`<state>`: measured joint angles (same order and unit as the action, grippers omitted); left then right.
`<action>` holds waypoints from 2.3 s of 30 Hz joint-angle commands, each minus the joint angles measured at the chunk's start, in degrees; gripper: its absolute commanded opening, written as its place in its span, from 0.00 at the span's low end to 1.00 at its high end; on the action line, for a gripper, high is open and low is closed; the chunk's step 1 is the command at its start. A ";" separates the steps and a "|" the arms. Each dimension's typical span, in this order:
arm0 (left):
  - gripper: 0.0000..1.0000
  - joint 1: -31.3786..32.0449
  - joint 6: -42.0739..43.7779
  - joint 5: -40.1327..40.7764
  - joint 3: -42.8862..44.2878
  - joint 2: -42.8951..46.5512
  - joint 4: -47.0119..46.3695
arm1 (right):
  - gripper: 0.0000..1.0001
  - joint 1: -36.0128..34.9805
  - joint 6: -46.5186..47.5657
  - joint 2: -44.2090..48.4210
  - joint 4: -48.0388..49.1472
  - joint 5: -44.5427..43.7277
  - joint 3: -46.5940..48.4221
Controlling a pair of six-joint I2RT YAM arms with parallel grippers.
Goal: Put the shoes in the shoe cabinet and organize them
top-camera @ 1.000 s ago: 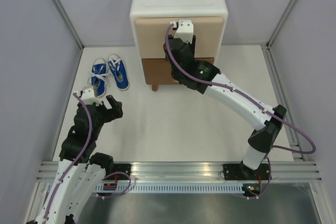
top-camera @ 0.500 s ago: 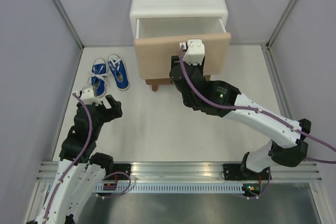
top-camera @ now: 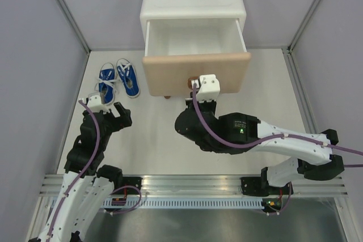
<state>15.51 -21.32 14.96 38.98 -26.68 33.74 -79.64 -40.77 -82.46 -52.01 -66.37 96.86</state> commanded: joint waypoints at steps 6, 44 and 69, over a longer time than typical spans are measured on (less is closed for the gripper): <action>1.00 -0.39 1.98 0.86 -0.13 -0.57 -2.10 | 0.12 -5.26 -13.71 0.54 -11.88 -6.23 1.67; 1.00 -0.39 2.07 0.33 -0.13 -1.01 -2.10 | 0.69 8.09 8.52 -1.83 11.76 0.46 5.62; 1.00 -0.48 1.99 0.68 -0.13 -1.01 -2.10 | 0.08 -1.30 -1.67 1.86 -2.13 2.83 5.89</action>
<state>15.44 -21.32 14.96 38.98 -27.75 33.74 -78.30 -39.20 -82.06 -52.40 -64.58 101.19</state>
